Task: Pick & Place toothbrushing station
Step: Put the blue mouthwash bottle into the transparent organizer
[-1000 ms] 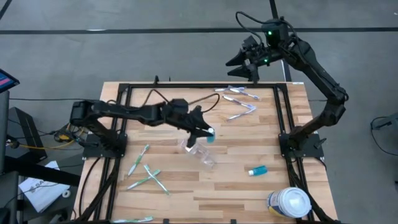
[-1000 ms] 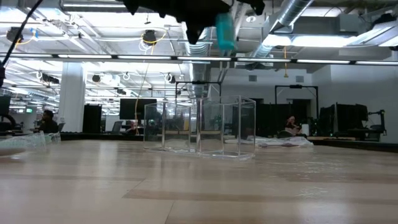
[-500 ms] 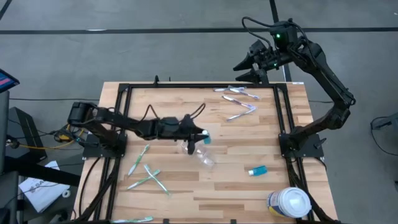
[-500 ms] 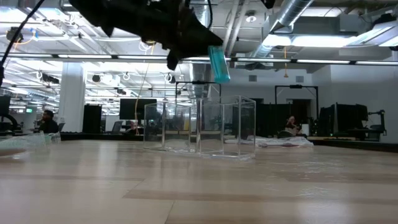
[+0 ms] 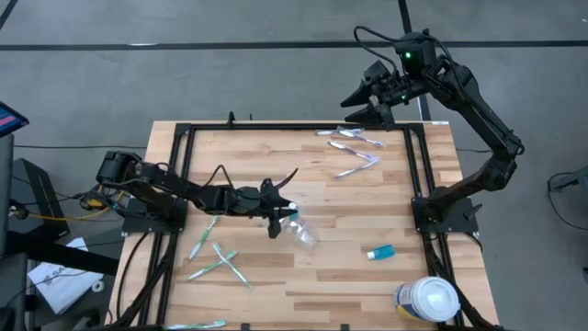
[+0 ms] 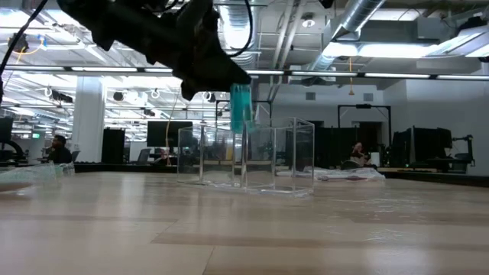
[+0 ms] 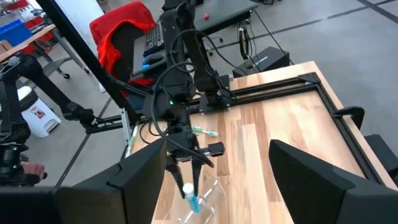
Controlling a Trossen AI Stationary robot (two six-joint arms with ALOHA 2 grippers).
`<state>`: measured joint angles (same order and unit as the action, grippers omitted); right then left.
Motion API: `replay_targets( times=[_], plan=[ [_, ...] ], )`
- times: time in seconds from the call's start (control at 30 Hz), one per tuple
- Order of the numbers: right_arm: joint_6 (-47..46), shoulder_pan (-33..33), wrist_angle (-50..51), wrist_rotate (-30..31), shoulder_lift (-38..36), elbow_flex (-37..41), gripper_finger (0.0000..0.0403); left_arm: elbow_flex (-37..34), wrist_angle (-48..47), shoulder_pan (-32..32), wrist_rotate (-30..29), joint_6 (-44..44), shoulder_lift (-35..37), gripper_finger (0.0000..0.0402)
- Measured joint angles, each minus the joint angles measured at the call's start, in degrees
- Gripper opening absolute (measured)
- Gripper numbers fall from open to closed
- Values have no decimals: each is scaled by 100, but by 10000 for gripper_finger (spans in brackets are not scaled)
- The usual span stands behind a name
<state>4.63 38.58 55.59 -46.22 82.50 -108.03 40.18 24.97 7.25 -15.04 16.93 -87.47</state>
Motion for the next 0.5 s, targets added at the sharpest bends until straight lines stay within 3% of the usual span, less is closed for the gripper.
replay_targets(
  times=[0.5],
  plan=[
    [-121, 1, -209, -4, 4, 0, 273, -159, -38, 39, 441, -146, -293, 85]
  ],
)
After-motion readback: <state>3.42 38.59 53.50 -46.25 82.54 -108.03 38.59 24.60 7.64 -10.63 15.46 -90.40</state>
